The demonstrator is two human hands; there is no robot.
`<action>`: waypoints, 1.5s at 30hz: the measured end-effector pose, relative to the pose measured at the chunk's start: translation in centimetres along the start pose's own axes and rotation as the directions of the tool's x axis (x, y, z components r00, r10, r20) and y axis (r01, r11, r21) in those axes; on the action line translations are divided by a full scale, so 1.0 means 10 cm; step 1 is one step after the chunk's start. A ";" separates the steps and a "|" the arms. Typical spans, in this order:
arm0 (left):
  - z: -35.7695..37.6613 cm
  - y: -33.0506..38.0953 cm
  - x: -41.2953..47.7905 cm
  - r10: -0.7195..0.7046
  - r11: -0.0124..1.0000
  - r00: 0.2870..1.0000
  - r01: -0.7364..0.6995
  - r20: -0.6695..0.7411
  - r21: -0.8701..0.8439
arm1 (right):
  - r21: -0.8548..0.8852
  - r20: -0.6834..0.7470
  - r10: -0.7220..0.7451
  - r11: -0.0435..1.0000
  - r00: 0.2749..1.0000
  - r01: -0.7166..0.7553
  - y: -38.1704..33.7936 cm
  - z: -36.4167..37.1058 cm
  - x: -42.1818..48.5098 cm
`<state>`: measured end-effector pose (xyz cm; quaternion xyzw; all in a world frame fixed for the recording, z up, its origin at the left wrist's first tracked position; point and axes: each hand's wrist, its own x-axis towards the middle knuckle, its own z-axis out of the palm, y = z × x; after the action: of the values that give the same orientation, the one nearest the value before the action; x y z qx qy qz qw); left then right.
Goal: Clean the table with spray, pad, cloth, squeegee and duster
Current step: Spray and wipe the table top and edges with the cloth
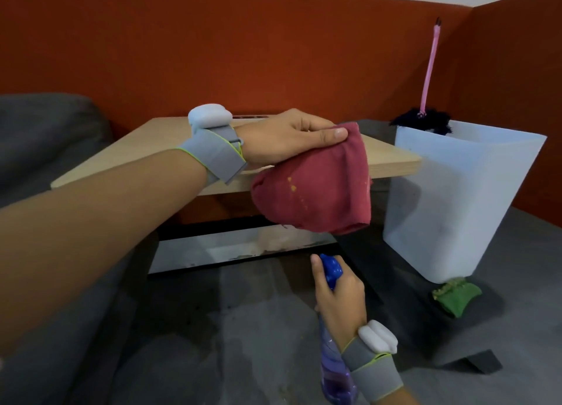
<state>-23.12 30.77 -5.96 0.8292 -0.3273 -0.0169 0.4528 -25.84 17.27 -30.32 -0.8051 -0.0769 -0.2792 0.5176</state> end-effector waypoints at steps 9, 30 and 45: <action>-0.34 -0.20 0.06 -0.158 0.984 0.987 0.156 0.019 0.088 | 0.044 0.077 0.005 0.999 0.997 -0.008 -0.13 0.06 -0.03; 0.19 -0.29 0.05 -0.227 0.337 0.944 0.308 -0.241 0.890 | 0.093 0.099 0.011 0.995 0.995 -0.020 -0.17 0.09 -0.15; 0.18 -0.40 0.28 0.203 0.070 0.978 0.031 -0.045 0.997 | 0.056 -0.238 -0.106 0.991 0.965 0.123 -0.08 -0.41 0.58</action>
<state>-19.38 29.36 -9.27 0.8920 -0.2592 0.3081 -0.2053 -22.84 13.10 -25.39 -0.7421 -0.0713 -0.3988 0.5339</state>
